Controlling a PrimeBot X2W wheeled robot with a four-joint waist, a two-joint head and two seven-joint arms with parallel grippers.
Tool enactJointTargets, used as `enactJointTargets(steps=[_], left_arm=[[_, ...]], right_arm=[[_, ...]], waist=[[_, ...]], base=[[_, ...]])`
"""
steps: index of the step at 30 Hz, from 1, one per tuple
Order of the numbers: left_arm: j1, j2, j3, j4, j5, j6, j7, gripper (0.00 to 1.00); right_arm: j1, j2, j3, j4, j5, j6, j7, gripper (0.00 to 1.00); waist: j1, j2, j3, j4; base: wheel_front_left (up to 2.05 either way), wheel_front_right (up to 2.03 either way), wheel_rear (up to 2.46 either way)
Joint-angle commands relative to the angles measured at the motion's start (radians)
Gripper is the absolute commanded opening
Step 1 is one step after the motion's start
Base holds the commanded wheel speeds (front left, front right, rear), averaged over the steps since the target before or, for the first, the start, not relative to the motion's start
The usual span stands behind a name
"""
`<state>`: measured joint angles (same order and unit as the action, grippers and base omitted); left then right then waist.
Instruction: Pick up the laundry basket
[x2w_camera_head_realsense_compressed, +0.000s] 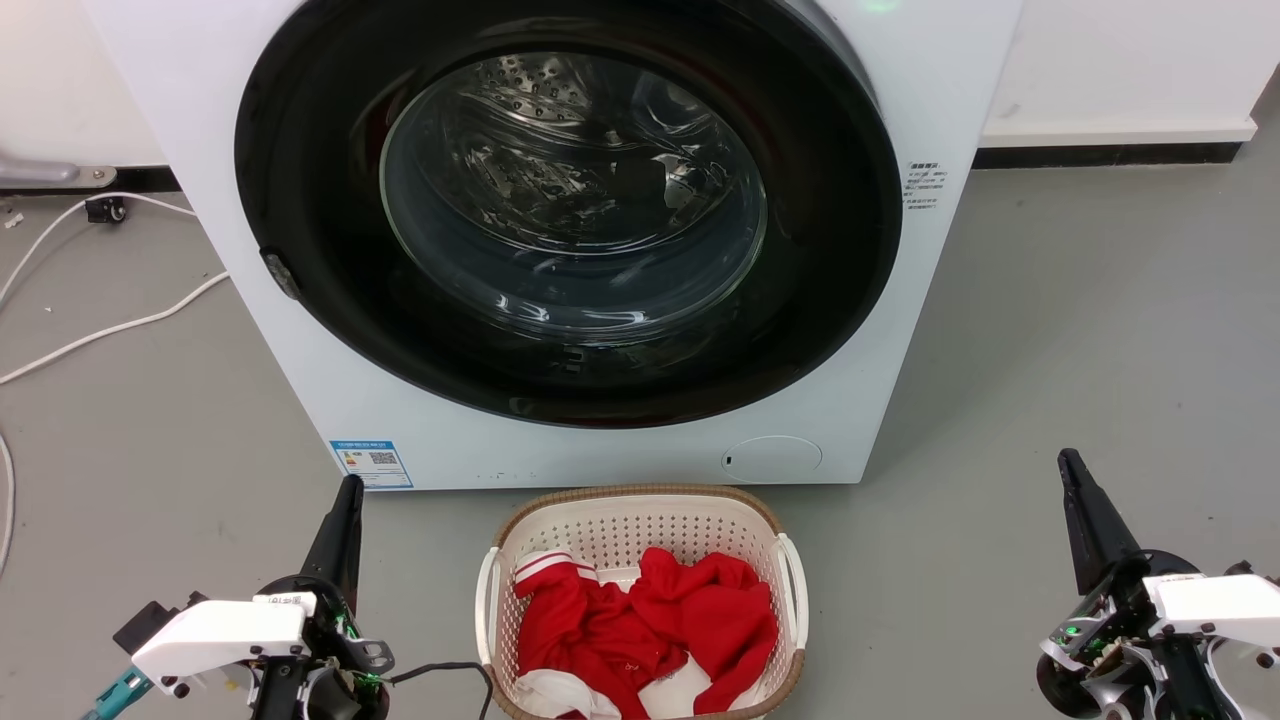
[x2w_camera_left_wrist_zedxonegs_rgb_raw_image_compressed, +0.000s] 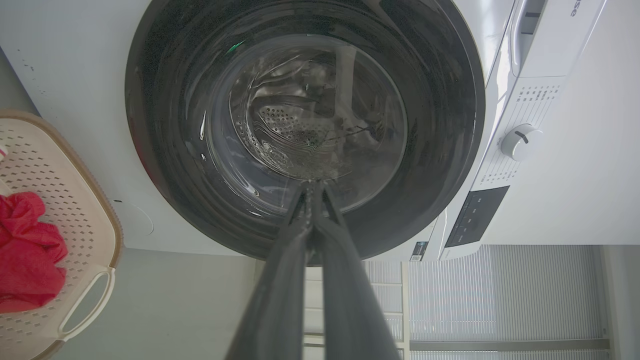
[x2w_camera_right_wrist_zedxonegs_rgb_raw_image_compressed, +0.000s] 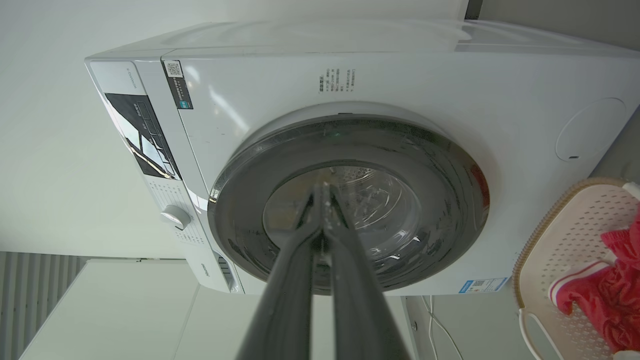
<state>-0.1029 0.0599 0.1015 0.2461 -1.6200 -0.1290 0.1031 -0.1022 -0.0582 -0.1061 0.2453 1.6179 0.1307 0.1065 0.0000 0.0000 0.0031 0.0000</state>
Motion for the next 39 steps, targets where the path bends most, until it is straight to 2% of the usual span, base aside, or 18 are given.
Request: enactJointTargets(steps=[1,13,14,24,31,35,39], left_arm=[[-0.011,-0.001,0.002,0.001,0.006,-0.003,0.004,0.00],[-0.011,-0.002,0.005,0.001,0.005,-0.003,0.006,0.00],[0.000,-0.002,0.002,0.000,0.005,0.000,0.001,1.00],[-0.018,-0.004,-0.061,0.000,0.014,0.000,-0.044,1.00],[-0.030,-0.004,-0.074,-0.018,0.062,0.000,-0.072,1.00],[-0.036,-0.004,-0.077,-0.041,0.139,0.000,-0.090,1.00],[-0.040,-0.004,-0.078,-0.064,0.238,-0.001,-0.106,1.00]], right_arm=[[-0.012,0.004,-0.002,0.001,-0.007,0.000,0.003,0.00],[-0.012,0.005,-0.003,0.001,-0.007,0.000,0.004,0.00],[0.000,0.001,-0.001,0.000,-0.003,0.000,0.001,1.00],[0.004,-0.002,0.026,-0.007,-0.030,0.000,-0.032,1.00],[0.004,-0.014,0.051,-0.022,-0.054,0.000,-0.066,1.00],[0.002,-0.027,0.066,-0.033,-0.091,0.000,-0.088,1.00],[-0.001,-0.038,0.068,-0.041,-0.181,0.000,-0.106,1.00]], waist=[[0.0000,0.0000,0.000,0.000],[0.0000,0.0000,0.000,0.000],[0.0000,0.0000,0.000,0.000],[0.0000,0.0000,0.001,0.001],[0.0000,0.0000,0.002,0.001],[0.0000,0.0000,0.003,0.001],[0.0000,0.0000,0.003,0.001]], base=[[0.00,0.00,0.00],[0.00,0.00,0.00],[0.00,0.00,0.00],[0.00,0.00,0.00],[0.00,0.00,0.00],[0.00,0.00,0.00],[0.00,0.00,0.00]])
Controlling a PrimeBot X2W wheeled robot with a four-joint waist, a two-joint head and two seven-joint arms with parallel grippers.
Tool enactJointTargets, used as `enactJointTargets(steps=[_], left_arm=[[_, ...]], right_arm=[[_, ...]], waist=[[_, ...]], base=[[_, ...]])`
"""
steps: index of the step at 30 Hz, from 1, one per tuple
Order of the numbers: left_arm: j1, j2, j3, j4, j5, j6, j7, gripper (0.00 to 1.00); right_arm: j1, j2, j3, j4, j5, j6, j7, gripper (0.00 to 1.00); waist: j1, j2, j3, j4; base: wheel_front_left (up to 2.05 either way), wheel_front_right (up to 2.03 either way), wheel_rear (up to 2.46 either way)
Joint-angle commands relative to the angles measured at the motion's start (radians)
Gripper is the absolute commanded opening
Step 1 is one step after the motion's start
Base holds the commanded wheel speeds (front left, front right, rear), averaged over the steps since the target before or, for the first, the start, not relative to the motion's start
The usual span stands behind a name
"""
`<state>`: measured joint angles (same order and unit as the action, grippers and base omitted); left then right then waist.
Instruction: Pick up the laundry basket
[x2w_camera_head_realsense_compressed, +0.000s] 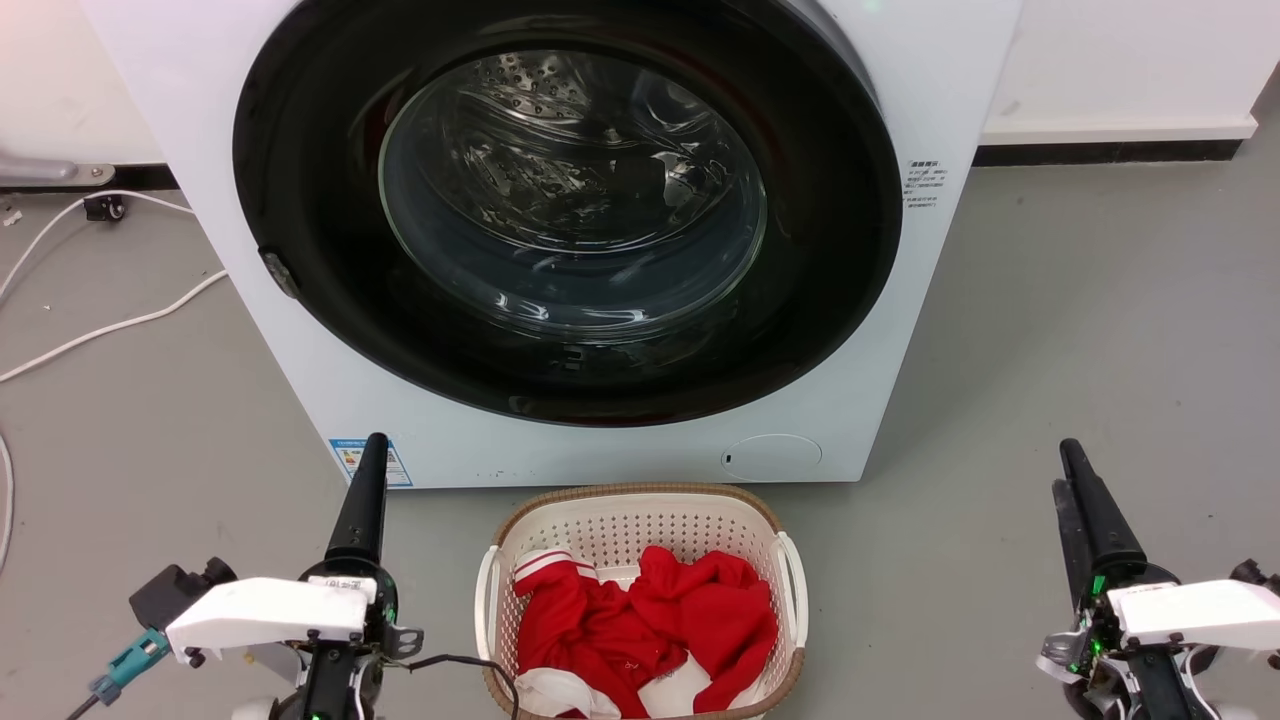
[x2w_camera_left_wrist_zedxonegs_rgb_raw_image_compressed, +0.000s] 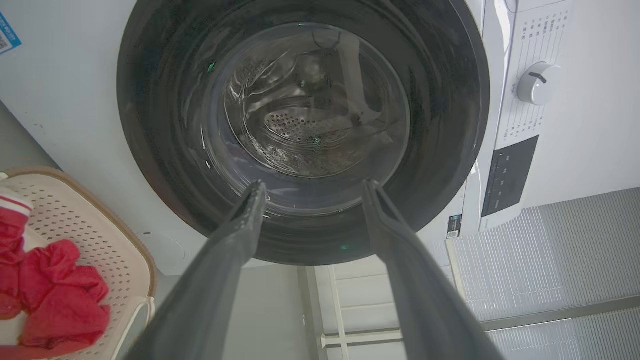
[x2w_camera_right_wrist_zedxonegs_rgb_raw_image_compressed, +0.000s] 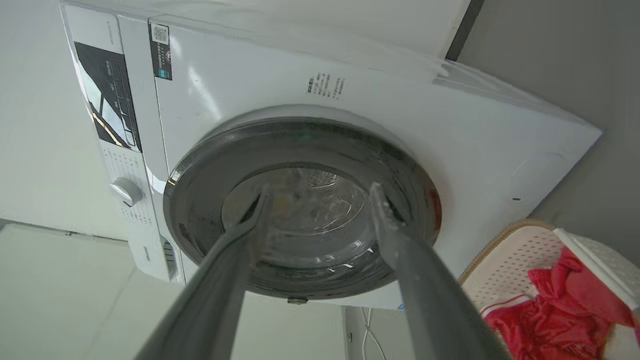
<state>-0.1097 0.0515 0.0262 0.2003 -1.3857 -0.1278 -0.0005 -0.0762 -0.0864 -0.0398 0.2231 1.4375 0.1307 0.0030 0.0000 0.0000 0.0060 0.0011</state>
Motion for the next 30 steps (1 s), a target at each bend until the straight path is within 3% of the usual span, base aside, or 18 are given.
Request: enactJointTargets(steps=[1,14,30], left_arm=[[-0.034,0.004,-0.003,-0.023,0.029,-0.002,-0.007,1.00],[-0.039,0.003,-0.043,-0.067,0.330,0.021,-0.055,1.00],[-0.041,0.002,-0.106,-0.048,0.631,0.068,-0.107,1.00]], right_arm=[[-0.027,-0.009,0.001,-0.023,-0.029,0.000,-0.007,1.00],[-0.022,-0.010,0.025,-0.061,-0.366,0.000,-0.056,1.00],[-0.024,-0.019,0.059,-0.030,-0.648,0.000,-0.109,1.00]], waist=[[0.0000,0.0000,0.000,0.000],[0.0000,0.0000,0.000,0.001],[0.0000,0.0000,-0.003,0.002]], base=[[0.00,0.00,0.00],[0.00,0.00,0.00],[0.00,0.00,0.00]])
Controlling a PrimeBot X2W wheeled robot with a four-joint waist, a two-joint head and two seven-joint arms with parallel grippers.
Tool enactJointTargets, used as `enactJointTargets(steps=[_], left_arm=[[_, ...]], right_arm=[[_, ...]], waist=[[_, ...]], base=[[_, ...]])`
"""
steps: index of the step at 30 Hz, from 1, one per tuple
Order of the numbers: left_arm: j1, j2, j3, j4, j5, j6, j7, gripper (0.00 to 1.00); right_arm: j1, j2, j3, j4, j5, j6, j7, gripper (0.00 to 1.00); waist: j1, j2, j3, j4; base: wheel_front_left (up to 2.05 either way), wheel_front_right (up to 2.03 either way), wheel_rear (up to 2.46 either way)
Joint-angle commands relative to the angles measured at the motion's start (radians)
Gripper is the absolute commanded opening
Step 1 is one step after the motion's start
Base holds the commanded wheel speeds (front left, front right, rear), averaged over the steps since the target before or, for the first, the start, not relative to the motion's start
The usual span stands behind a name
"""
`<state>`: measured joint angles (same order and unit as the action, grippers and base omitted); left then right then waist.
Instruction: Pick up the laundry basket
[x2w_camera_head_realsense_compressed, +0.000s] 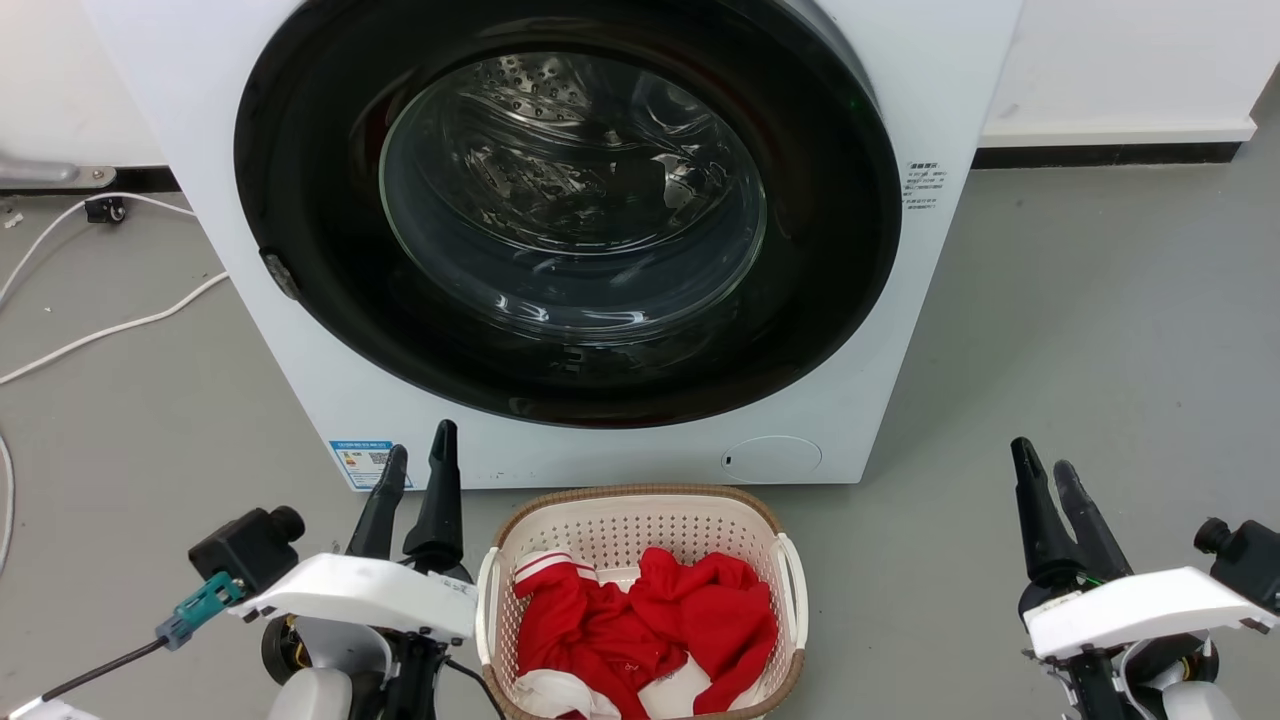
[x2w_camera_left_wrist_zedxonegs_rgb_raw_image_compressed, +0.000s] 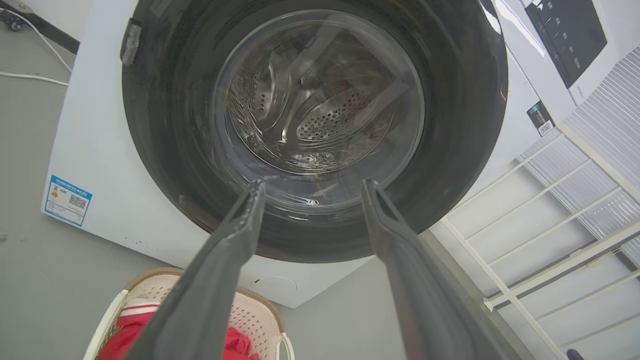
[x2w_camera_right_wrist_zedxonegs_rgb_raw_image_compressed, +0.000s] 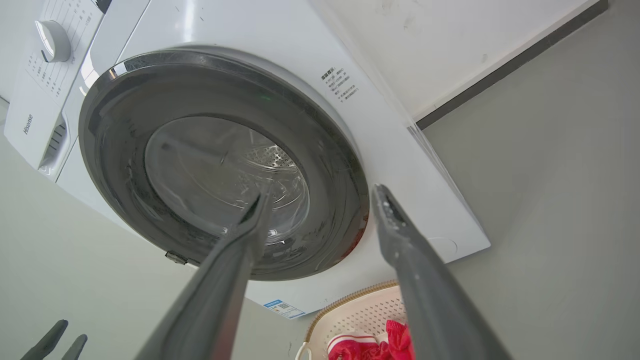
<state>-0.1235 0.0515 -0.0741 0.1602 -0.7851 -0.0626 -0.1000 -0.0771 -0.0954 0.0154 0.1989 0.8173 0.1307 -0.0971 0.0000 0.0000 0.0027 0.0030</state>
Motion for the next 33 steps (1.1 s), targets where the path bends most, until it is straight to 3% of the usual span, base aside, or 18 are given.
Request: enactJointTargets(steps=[1,33], left_arm=[[-0.027,0.002,-0.008,-0.007,0.046,0.005,-0.011,1.00],[-0.012,0.008,-0.044,0.059,0.449,0.066,-0.093,1.00]], right_arm=[[-0.024,-0.010,0.005,-0.003,-0.043,0.000,-0.012,1.00],[-0.032,0.002,0.006,0.068,-0.490,0.000,-0.094,1.00]], waist=[[0.0000,0.0000,0.000,0.000],[0.0000,0.0000,-0.006,0.006]], base=[[0.00,0.00,0.00],[0.00,0.00,0.00]])
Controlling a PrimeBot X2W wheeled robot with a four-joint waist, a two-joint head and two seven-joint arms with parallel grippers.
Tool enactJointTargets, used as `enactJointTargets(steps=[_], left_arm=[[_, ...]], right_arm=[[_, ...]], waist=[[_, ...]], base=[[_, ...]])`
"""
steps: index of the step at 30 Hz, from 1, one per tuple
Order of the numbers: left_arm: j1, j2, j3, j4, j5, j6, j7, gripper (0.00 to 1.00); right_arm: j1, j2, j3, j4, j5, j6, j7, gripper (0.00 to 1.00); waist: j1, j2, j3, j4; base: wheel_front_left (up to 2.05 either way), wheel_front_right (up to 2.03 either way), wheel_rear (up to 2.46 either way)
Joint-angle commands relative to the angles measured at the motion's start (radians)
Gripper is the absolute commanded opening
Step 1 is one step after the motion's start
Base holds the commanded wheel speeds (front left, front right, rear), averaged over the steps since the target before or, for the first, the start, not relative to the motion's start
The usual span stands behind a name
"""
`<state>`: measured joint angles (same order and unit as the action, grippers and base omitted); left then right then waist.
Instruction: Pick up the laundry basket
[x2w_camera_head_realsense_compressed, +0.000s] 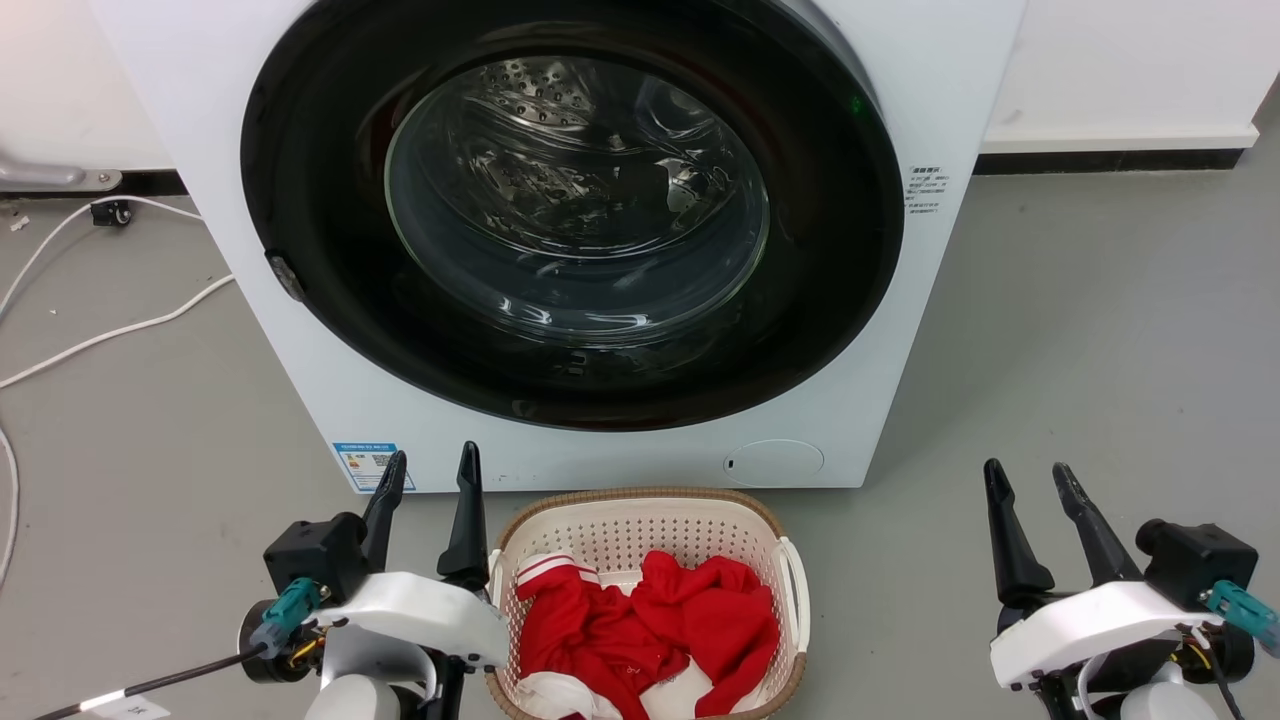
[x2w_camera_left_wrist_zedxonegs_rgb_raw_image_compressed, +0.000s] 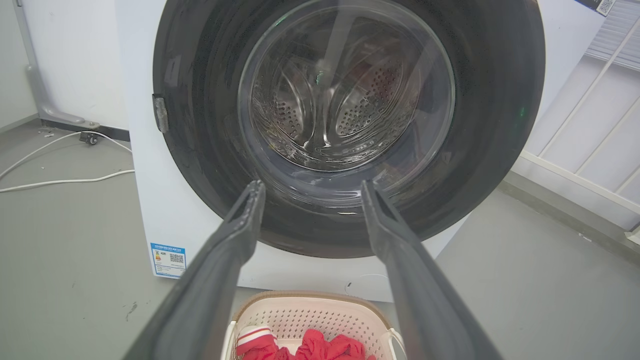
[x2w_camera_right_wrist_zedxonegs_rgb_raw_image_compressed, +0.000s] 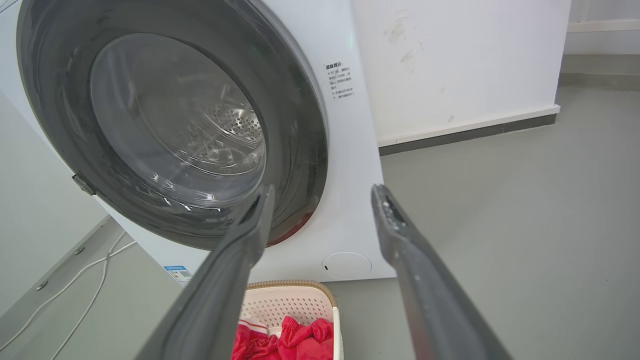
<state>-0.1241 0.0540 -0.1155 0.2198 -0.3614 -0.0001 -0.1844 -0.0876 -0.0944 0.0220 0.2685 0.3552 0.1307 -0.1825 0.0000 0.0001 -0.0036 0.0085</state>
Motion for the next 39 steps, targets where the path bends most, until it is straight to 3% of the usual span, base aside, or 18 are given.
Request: enactJointTargets(steps=[1,25,39], left_arm=[[-0.011,0.006,-0.003,0.002,0.035,0.005,-0.010,1.00],[-0.001,0.009,-0.012,0.041,0.221,0.041,-0.057,1.00],[0.018,0.000,-0.003,0.044,0.268,0.042,-0.081,1.00]], right_arm=[[-0.022,0.002,-0.001,0.002,-0.038,0.000,-0.012,1.00],[-0.028,0.023,-0.012,0.046,-0.239,0.000,-0.035,1.00],[-0.028,0.031,-0.005,0.058,-0.297,0.000,-0.049,1.00]], waist=[[0.0000,-0.0001,0.000,0.001],[0.0000,-0.0001,-0.004,0.003],[0.0000,-0.0001,-0.004,0.005]], base=[[0.00,0.00,0.00],[0.00,0.00,0.00],[0.00,0.00,0.00]])
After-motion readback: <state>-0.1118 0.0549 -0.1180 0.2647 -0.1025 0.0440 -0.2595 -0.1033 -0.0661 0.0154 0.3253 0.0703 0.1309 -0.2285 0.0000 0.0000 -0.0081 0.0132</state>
